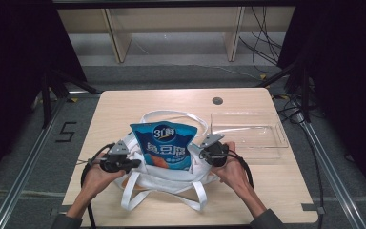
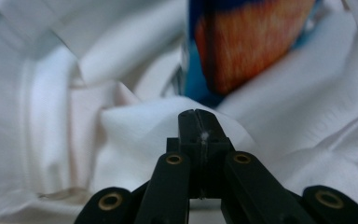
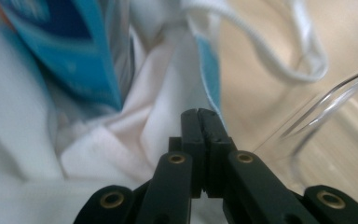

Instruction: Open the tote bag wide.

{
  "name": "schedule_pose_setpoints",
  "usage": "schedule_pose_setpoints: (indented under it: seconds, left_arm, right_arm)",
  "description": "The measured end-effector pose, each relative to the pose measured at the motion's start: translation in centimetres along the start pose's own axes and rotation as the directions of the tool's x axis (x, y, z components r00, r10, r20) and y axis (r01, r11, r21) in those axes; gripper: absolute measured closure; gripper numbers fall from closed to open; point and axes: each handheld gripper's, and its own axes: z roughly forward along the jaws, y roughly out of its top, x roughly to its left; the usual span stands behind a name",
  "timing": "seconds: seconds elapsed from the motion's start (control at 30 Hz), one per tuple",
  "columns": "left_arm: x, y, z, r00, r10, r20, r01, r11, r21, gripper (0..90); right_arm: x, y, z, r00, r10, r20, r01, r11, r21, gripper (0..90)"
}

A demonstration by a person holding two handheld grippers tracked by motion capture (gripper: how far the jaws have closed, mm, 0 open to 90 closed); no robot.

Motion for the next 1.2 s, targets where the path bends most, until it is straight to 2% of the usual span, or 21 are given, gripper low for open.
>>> schedule_pose_setpoints:
  seconds: [0.07, 0.13, 0.2, 0.3, 0.4, 0.43, 0.47, 0.53, 0.57, 0.63, 0.67, 0.7, 0.83, 0.87, 0.93, 0.97, 1.0, 1.03, 1.07, 1.13, 1.2]
  left_arm:
    - [-0.1, -0.8, 0.5, 0.9998, -0.005, 0.017, 0.005, 0.9997, 0.025, 89.6]
    - [0.0, -1.4, 0.6, 0.9996, 0.003, 0.027, -0.003, 0.9997, 0.025, 89.6]
    - [-0.3, -2.1, 0.9, 0.9999, -0.006, 0.013, 0.005, 0.9988, 0.050, 89.7]
    - [-0.5, -3.1, 1.5, 0.9994, -0.022, 0.028, 0.020, 0.9979, 0.061, 89.6]
    - [-0.3, -3.2, 1.3, 0.9995, -0.001, 0.031, -0.001, 0.9983, 0.058, 89.7]
    - [-0.5, -3.1, 1.4, 0.9996, -0.020, 0.019, 0.019, 0.9984, 0.053, 89.6]
    - [-0.5, -3.0, 1.2, 0.9999, -0.003, 0.016, 0.002, 0.9985, 0.056, 89.5]
    - [-0.6, -2.7, 0.8, 1.0000, -0.008, -0.002, 0.008, 0.9996, 0.026, 89.4]
    - [-0.5, -2.5, 0.5, 0.9999, 0.011, -0.008, -0.011, 0.9999, 0.013, 89.3]
    - [-0.6, -2.4, 0.3, 0.9998, -0.010, -0.015, 0.010, 0.9999, -0.005, 87.6]
    - [-0.7, -2.0, -0.2, 0.9994, -0.003, -0.033, 0.002, 0.9993, -0.038, 87.0]
    - [-0.8, -1.9, -0.4, 0.9993, -0.016, -0.034, 0.014, 0.9984, -0.055, 86.8]
    - [-1.0, -1.4, -1.4, 0.9991, -0.007, -0.043, 0.003, 0.9951, -0.099, 85.4]
    - [-1.2, -1.2, -1.9, 0.9988, -0.010, -0.049, 0.003, 0.9909, -0.135, 84.8]
    - [-1.5, -1.1, -2.2, 0.9985, -0.031, -0.045, 0.024, 0.9890, -0.146, 81.5]
    - [-1.4, -1.1, -2.5, 0.9993, -0.007, -0.036, 0.002, 0.9907, -0.136, 81.5]
    - [-1.6, -1.2, -2.5, 0.9990, -0.043, -0.009, 0.041, 0.9879, -0.150, 75.3]
    - [-1.5, -1.3, -2.7, 0.9995, -0.028, -0.011, 0.026, 0.9894, -0.143, 73.1]
    - [-1.5, -1.4, -2.7, 0.9996, -0.024, -0.010, 0.023, 0.9910, -0.132, 72.0]
    - [-1.9, -1.7, -2.6, 0.9969, -0.078, 0.013, 0.079, 0.9825, -0.169, 67.7]
    - [-2.1, -1.8, -2.9, 0.9967, -0.081, 0.008, 0.081, 0.9835, -0.162, 64.6]
  right_arm:
    - [0.4, -0.5, 1.0, 1.0000, 0.004, 0.004, -0.004, 0.999, 0.044, 90.0]
    - [0.4, -0.8, 1.9, 0.9993, -0.026, 0.026, 0.025, 0.997, 0.069, 90.0]
    - [0.6, -1.0, 2.5, 0.9997, -0.011, 0.021, 0.009, 0.995, 0.100, 90.0]
    - [0.7, -1.2, 3.1, 0.9996, -0.014, 0.024, 0.012, 0.993, 0.114, 90.0]
    - [0.5, -1.3, 3.4, 0.9997, -0.001, 0.025, -0.002, 0.994, 0.111, 90.0]
    - [0.5, -1.3, 3.4, 0.9997, -0.002, 0.025, -0.001, 0.994, 0.113, 90.0]
    - [0.5, -1.3, 3.3, 0.9999, 0.000, 0.015, -0.001, 0.994, 0.110, 89.8]
    - [0.2, -1.1, 2.7, 1.0000, 0.007, 0.003, -0.008, 0.996, 0.087, 89.1]
    - [0.0, -1.0, 2.2, 0.9999, 0.009, 0.009, -0.009, 0.998, 0.066, 88.7]
    - [-0.1, -0.8, 1.6, 0.9996, 0.027, -0.007, -0.027, 0.998, 0.050, 88.7]
    - [-0.3, -0.5, 0.5, 0.9984, 0.054, -0.019, -0.054, 0.998, -0.015, 88.0]
    - [-0.3, -0.3, 0.0, 0.9976, 0.065, -0.026, -0.066, 0.997, -0.035, 87.8]
    - [-0.6, 0.3, -1.4, 0.9971, 0.050, -0.058, -0.054, 0.996, -0.076, 86.6]
    - [-0.6, 0.5, -2.0, 0.9950, 0.068, -0.073, -0.076, 0.990, -0.119, 85.3]
    - [-0.8, 0.6, -2.5, 0.9941, 0.072, -0.081, -0.082, 0.988, -0.128, 83.5]
    - [-0.8, 0.6, -2.5, 0.9941, 0.072, -0.081, -0.082, 0.988, -0.128, 83.5]
    - [-0.9, 0.7, -2.9, 0.9930, 0.078, -0.088, -0.091, 0.983, -0.158, 80.8]
    - [-1.0, 0.7, -3.2, 0.9918, 0.078, -0.102, -0.092, 0.985, -0.144, 78.4]
    - [-1.0, 0.8, -3.5, 0.9934, 0.072, -0.089, -0.084, 0.986, -0.141, 76.4]
    - [-1.1, 0.8, -3.8, 0.9944, 0.070, -0.079, -0.082, 0.983, -0.167, 73.6]
    - [-1.1, 0.9, -4.2, 0.9914, 0.087, -0.099, -0.101, 0.984, -0.148, 71.5]
